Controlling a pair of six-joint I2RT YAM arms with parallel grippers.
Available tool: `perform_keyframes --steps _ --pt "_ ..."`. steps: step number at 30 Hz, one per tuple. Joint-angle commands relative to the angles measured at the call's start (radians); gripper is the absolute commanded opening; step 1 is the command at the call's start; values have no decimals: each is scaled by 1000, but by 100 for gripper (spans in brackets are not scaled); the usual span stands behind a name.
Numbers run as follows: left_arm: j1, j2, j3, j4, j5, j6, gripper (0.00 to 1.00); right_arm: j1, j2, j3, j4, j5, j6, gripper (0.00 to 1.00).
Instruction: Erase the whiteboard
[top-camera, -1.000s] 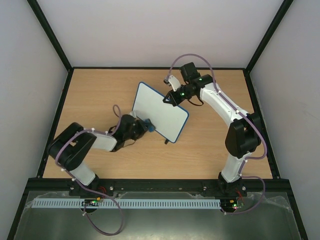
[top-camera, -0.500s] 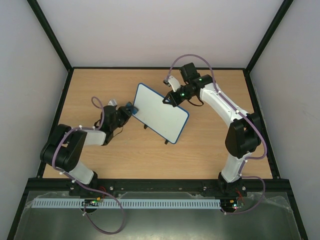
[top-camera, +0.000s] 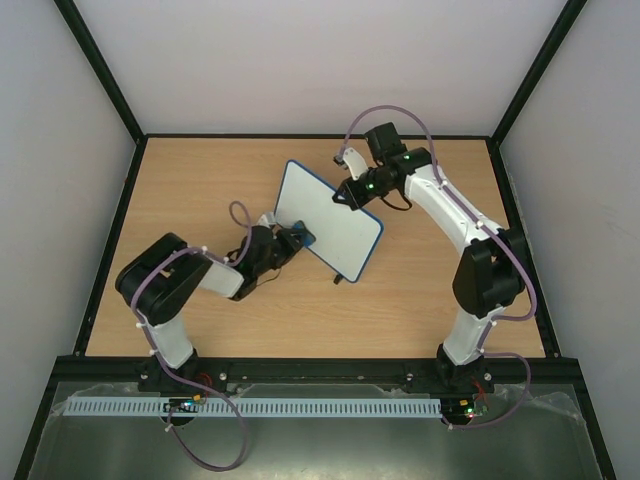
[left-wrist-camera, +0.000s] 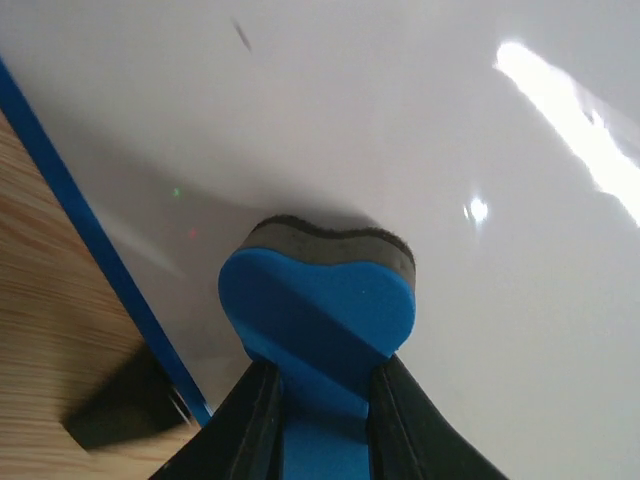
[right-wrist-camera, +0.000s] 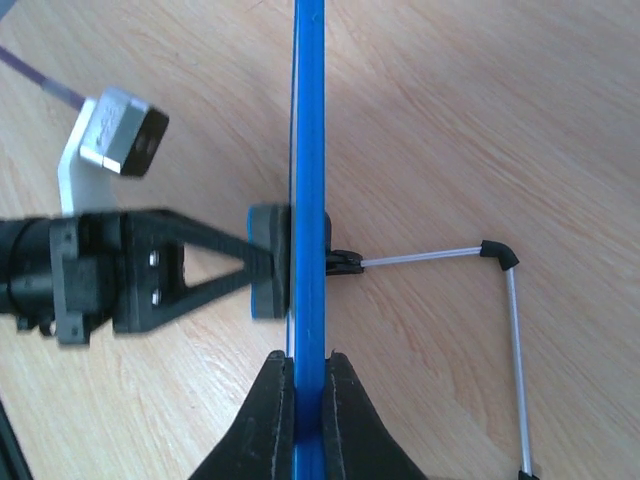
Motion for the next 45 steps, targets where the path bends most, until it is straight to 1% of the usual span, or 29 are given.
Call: perform_keyframes --steps 1,3,4,7,10,12,14,18,21,24,29,33,36,42,45 --pt "-167 57 174 -50 86 67 3 57 80 -69 -225 -34 -45 2" --pt "-225 63 236 -140 67 153 3 57 80 -67 -228 -34 -45 2" --pt "-253 63 271 -218 48 203 3 57 79 -67 -228 -34 -45 2" --pt "-327 63 367 -387 -39 378 3 57 76 -69 -228 -33 -46 2" --pt "-369 64 402 -461 -125 560 3 57 76 -72 -227 -34 -48 2" --pt "-377 69 397 -462 -176 646 3 57 78 -72 -227 -33 -48 2" --pt "-378 66 375 -445 -256 705 3 57 80 -71 -227 -32 -48 2" --pt "-374 33 320 -362 -385 844 3 57 80 -74 -226 -21 -48 2" --pt "-359 13 309 -320 -437 952 3 57 83 -78 -225 -12 -49 2" --pt "-319 -15 293 -275 -470 1024 3 57 85 -79 -225 -9 -46 2" --pt "-191 -74 223 -128 -448 1096 3 57 91 -79 -227 -8 -49 2" --pt "-80 -78 239 -92 -343 1104 3 57 102 -76 -229 -8 -51 2" --pt "-26 -67 280 -101 -253 1117 3 57 109 -73 -230 -9 -51 2" --pt "-25 -17 349 -144 -90 1132 3 57 129 -57 -235 -13 -52 2" --pt "-71 -17 351 -155 -47 1160 3 57 134 -52 -237 -14 -52 2"
